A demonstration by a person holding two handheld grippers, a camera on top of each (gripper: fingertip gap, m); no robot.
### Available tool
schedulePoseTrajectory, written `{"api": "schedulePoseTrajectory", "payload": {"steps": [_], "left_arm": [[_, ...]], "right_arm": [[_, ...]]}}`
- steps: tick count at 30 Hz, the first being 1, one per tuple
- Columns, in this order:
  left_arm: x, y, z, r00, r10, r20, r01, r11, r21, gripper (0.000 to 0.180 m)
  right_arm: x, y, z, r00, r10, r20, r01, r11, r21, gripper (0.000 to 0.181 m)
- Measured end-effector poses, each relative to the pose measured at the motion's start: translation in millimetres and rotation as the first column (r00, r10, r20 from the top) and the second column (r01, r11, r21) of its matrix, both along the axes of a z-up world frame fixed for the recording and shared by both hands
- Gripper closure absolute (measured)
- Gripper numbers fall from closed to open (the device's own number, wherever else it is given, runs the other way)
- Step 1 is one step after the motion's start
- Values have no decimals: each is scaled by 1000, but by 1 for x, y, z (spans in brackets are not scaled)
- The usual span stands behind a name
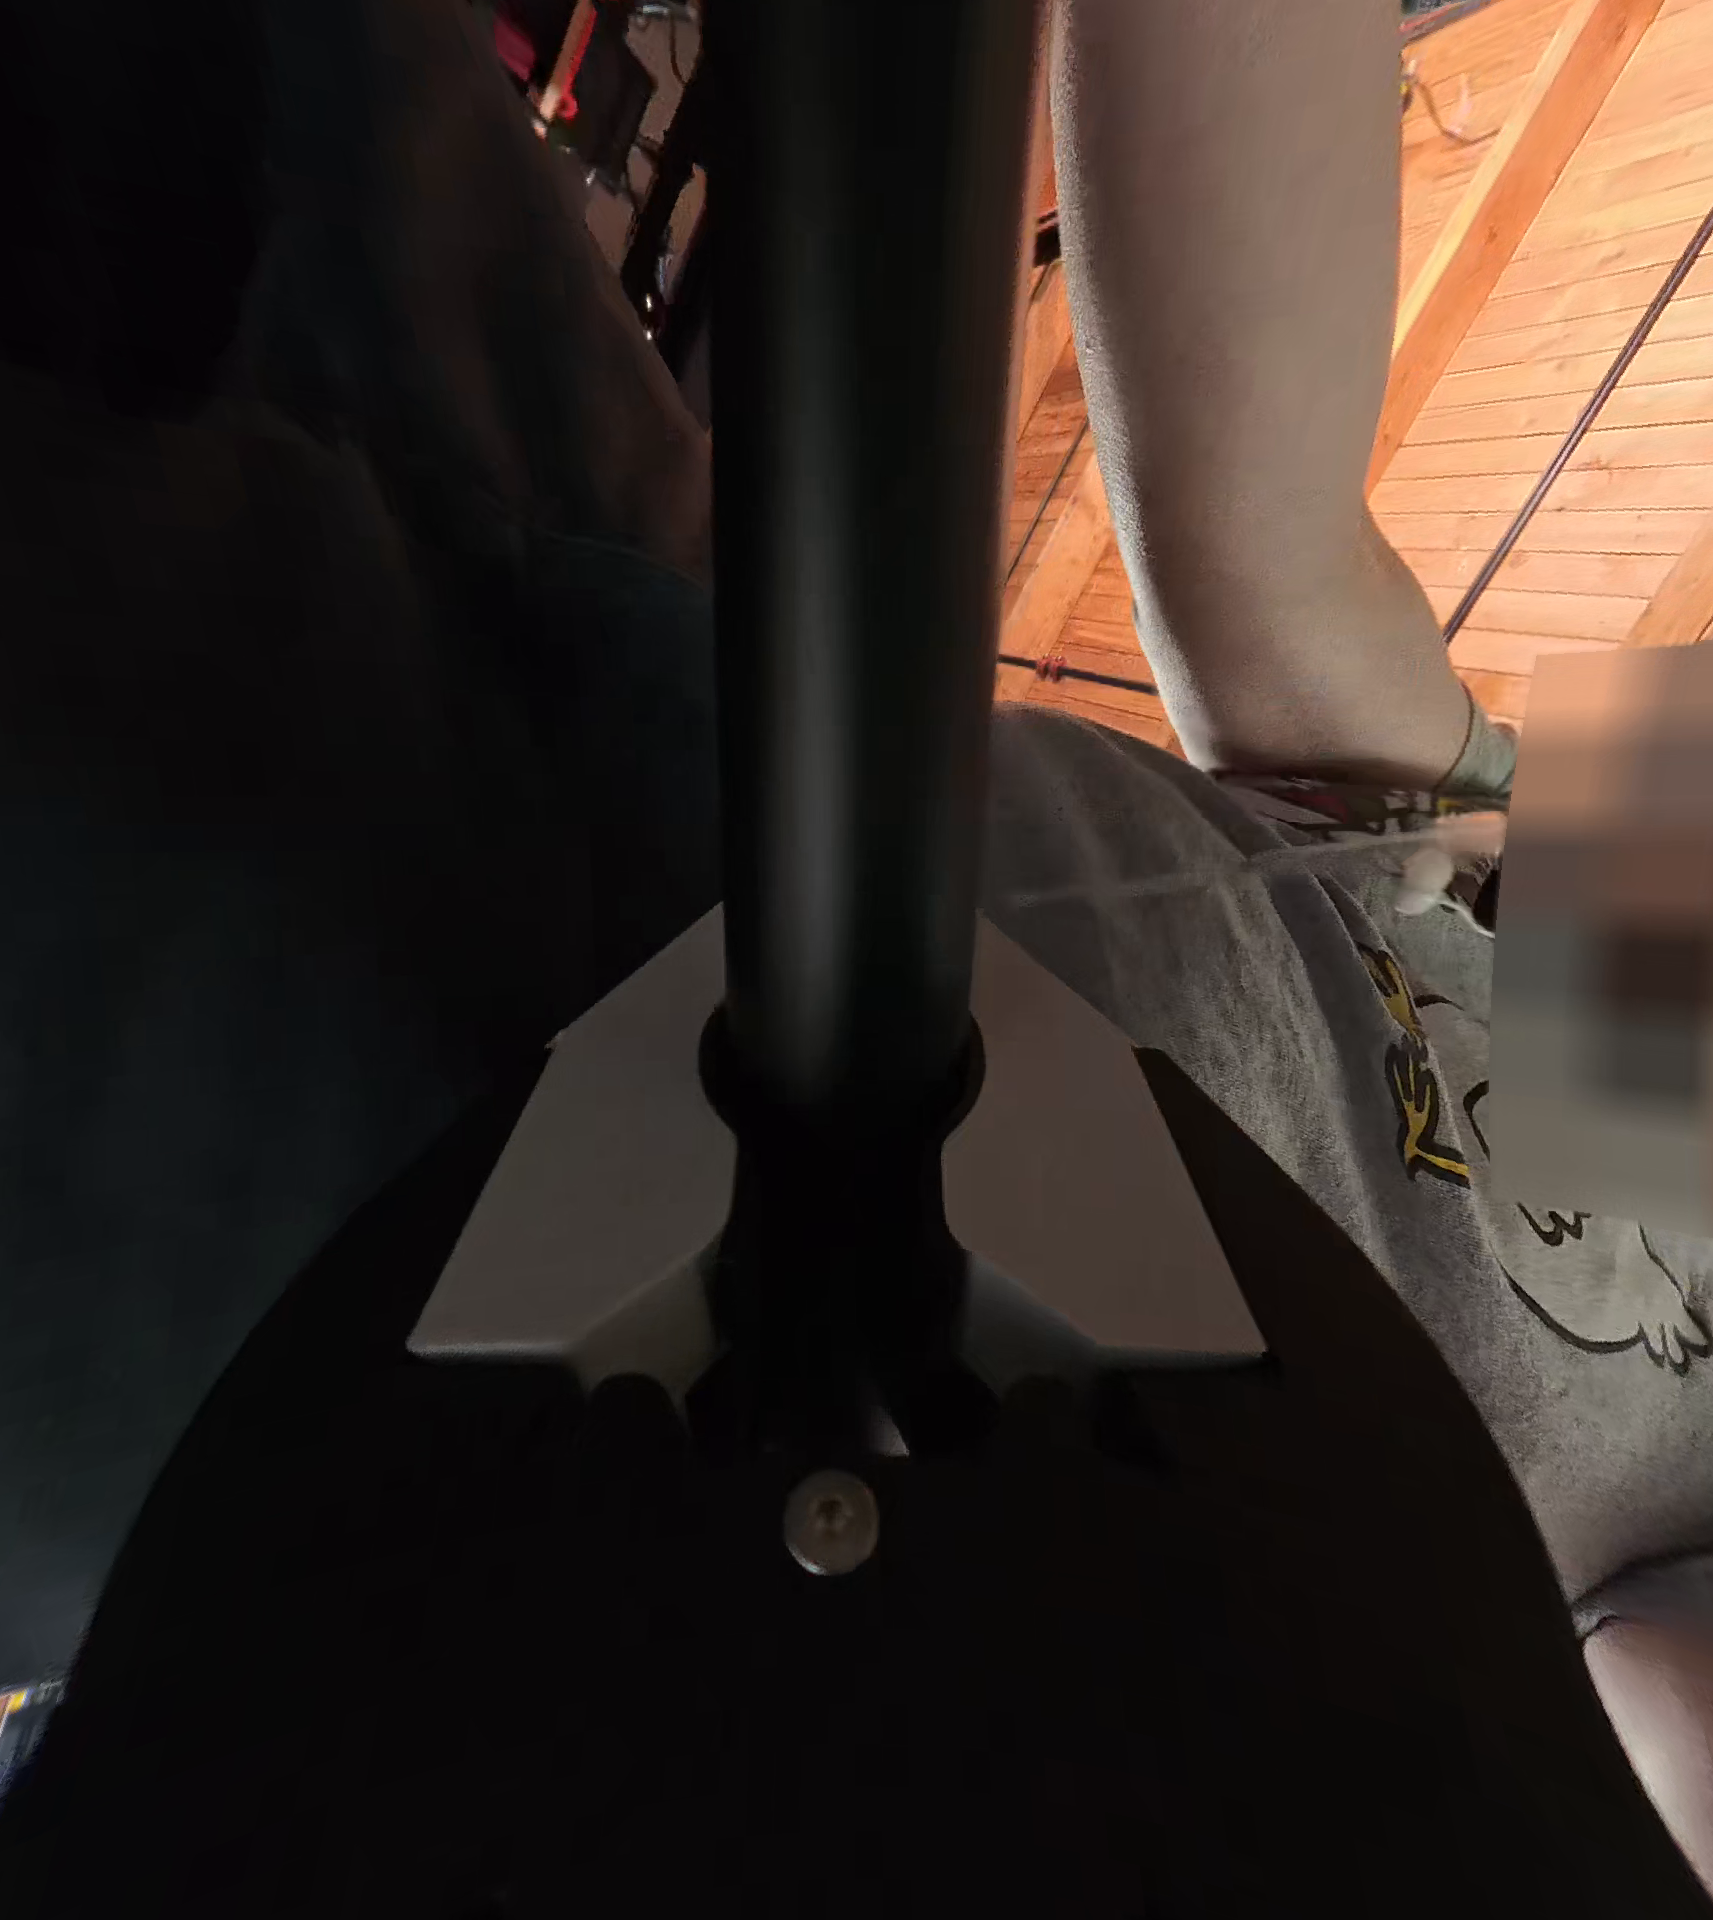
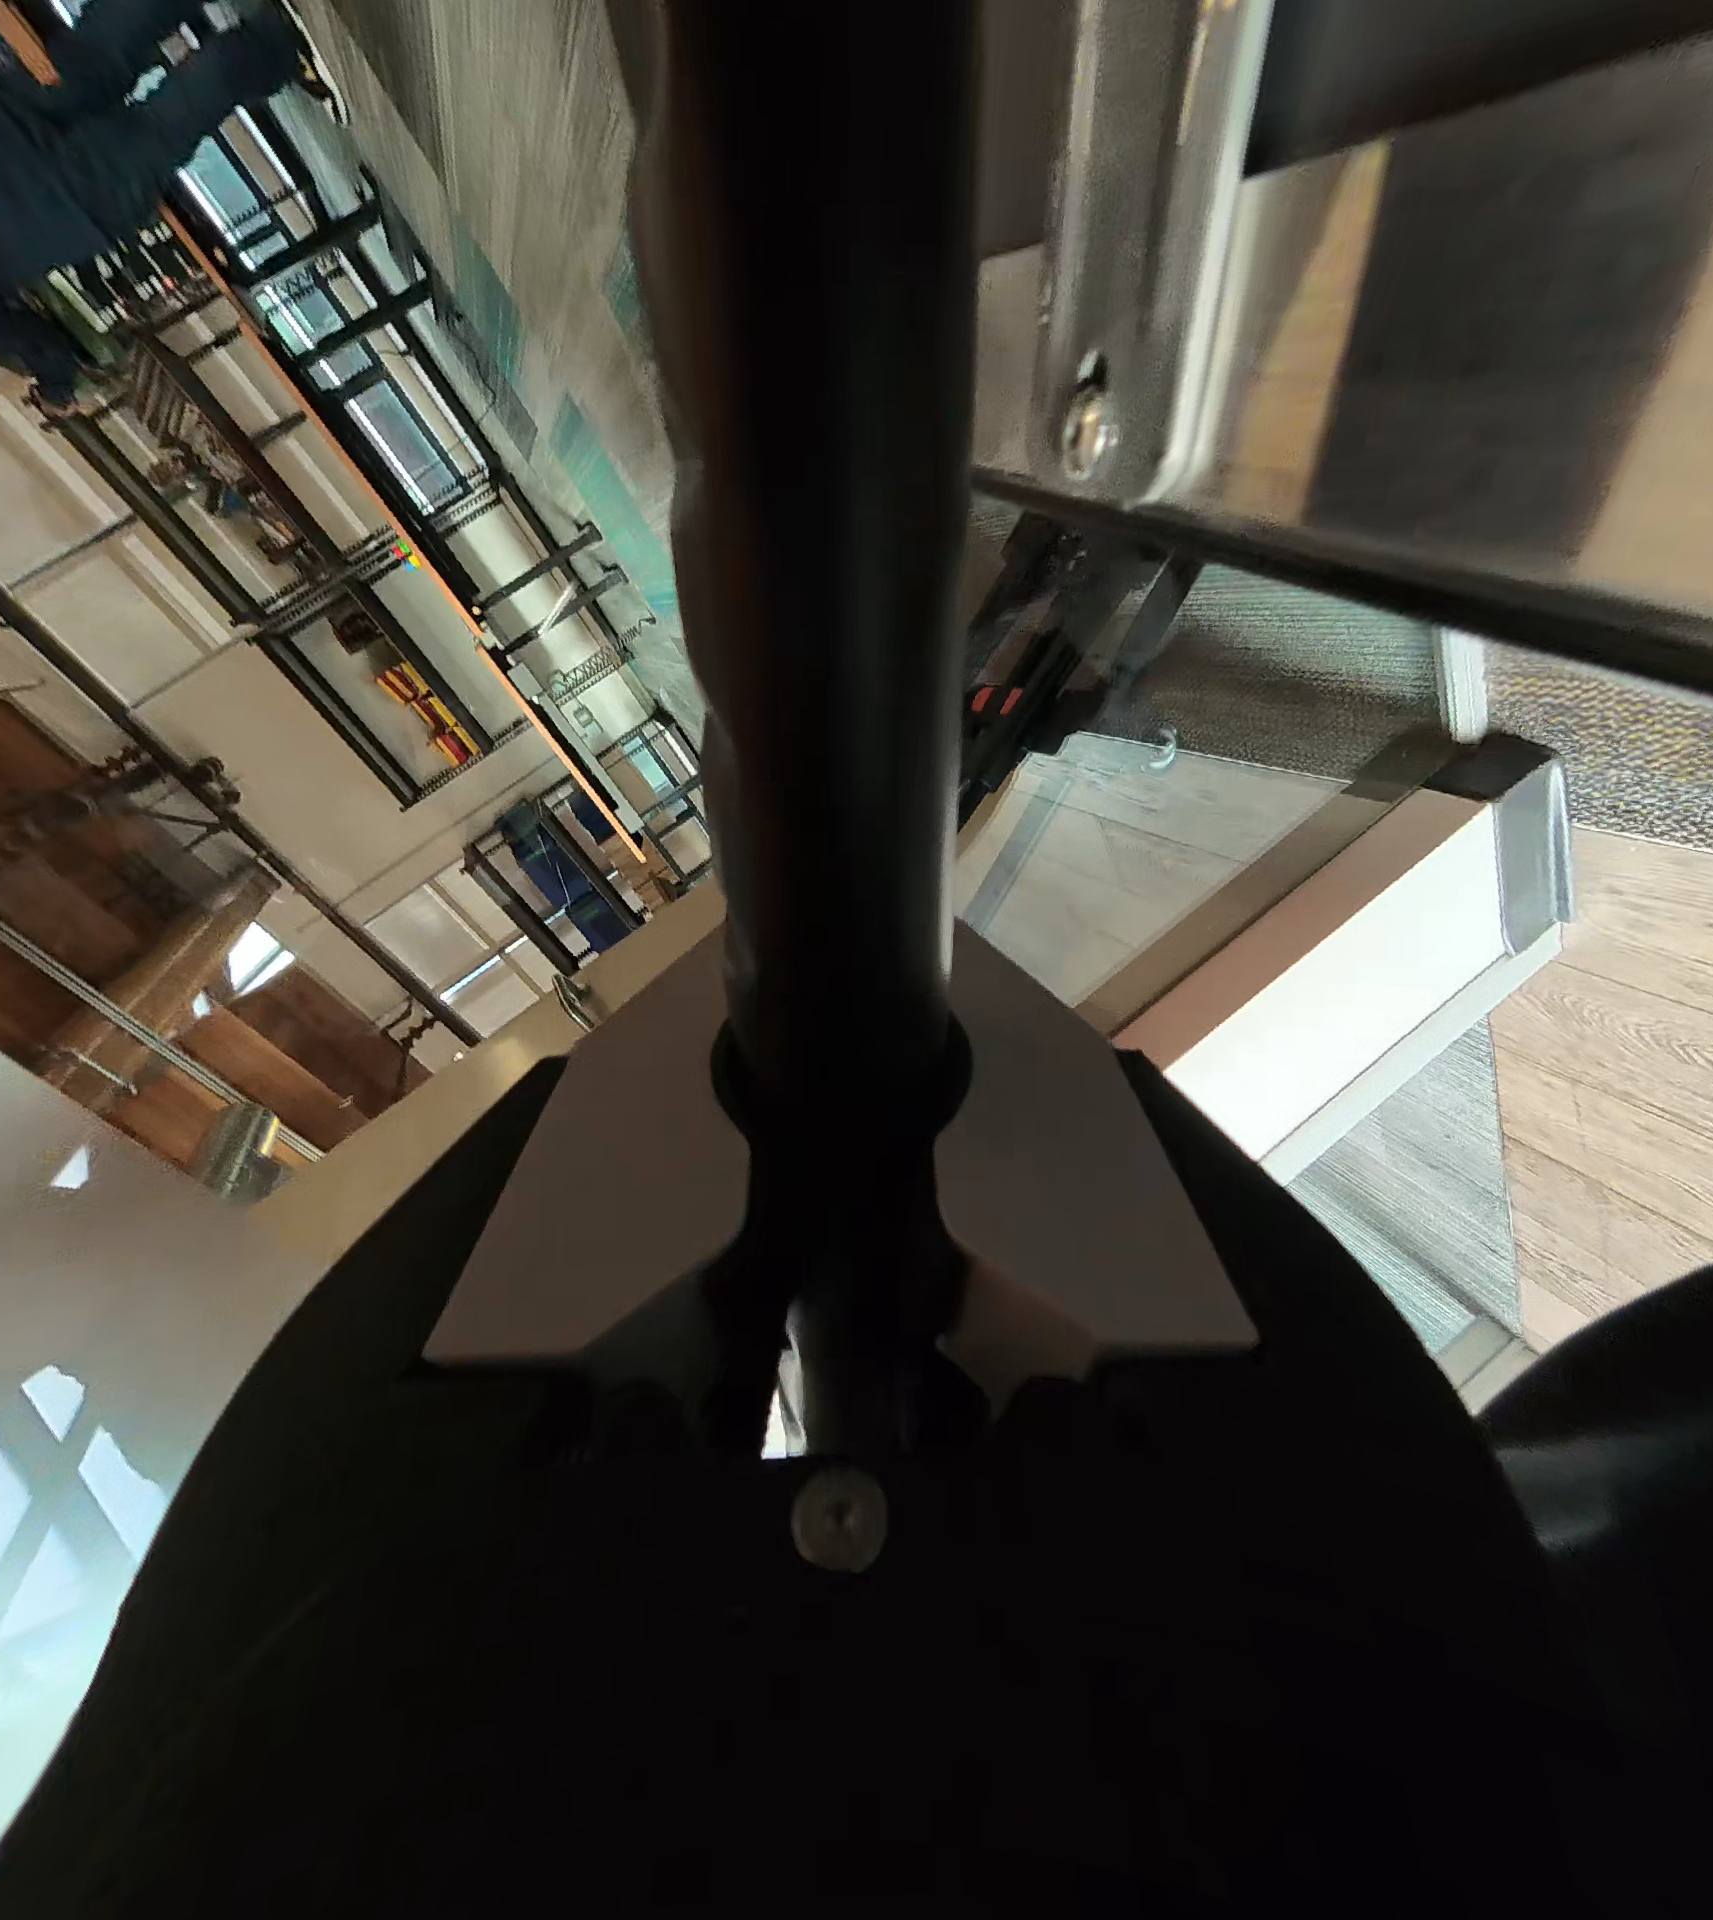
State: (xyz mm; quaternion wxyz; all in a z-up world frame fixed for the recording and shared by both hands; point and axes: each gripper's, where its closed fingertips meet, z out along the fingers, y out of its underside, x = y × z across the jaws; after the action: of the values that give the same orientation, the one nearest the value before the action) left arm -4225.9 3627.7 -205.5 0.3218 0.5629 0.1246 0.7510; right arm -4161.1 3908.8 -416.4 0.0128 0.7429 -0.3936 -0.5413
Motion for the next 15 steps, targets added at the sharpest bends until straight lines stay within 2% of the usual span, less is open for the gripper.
{"api": "schedulePoseTrajectory", "payload": {"steps": [5, 9, 15], "left_arm": [[6, 28, -7, 988, -151, -30, 152, 988, 17, 156], [5, 41, -4, 970, -238, -51, 240, 970, 42, 156], [21, 56, -3, 955, -282, -91, 290, 953, 89, 156]], "right_arm": [[44, 16, -6, 990, -135, -31, 135, 991, 0, 164], [46, 36, 8, 982, -164, -95, 170, 984, 53, 164], [70, 55, 21, 969, -210, -129, 225, 967, 119, 166]]}}
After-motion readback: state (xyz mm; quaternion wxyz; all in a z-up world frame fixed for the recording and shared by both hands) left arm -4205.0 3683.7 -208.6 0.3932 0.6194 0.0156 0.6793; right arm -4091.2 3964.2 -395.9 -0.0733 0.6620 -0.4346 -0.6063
